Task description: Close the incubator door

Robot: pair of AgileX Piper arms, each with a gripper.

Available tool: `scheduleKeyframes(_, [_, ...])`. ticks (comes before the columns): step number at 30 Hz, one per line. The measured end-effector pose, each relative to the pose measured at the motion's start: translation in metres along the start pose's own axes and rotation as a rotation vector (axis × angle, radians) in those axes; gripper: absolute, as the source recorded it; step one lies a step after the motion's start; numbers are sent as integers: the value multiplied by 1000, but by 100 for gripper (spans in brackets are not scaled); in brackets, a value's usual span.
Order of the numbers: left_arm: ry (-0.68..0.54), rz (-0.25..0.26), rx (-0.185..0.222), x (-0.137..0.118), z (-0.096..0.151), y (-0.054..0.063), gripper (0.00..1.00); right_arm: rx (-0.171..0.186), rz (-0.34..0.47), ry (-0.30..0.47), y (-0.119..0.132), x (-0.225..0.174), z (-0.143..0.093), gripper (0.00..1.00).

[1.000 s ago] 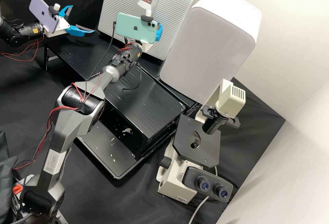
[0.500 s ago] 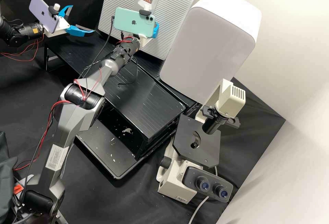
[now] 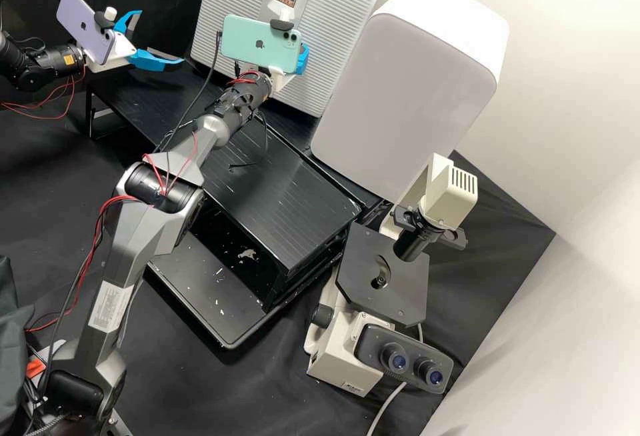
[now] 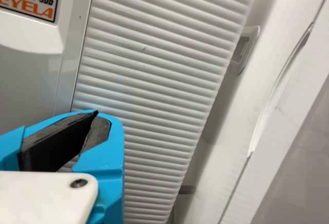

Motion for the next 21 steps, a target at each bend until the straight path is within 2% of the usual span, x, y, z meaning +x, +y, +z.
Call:
scheduleKeyframes(2, [0, 0, 0, 0, 0, 0, 100, -18, 6, 8, -3, -3, 1, 0])
scheduleKeyframes(9, [0, 0, 0, 0, 0, 0, 100, -14, -65, 21, -14, -27, 4, 0])
scheduleKeyframes(17, [0, 0, 0, 0, 0, 0, 100, 5, 35, 103, 8, -62, -7, 0])
scheduleKeyframes(21, [0, 0, 0, 0, 0, 0, 100, 1, 61, 144, 11, -79, -8, 0])
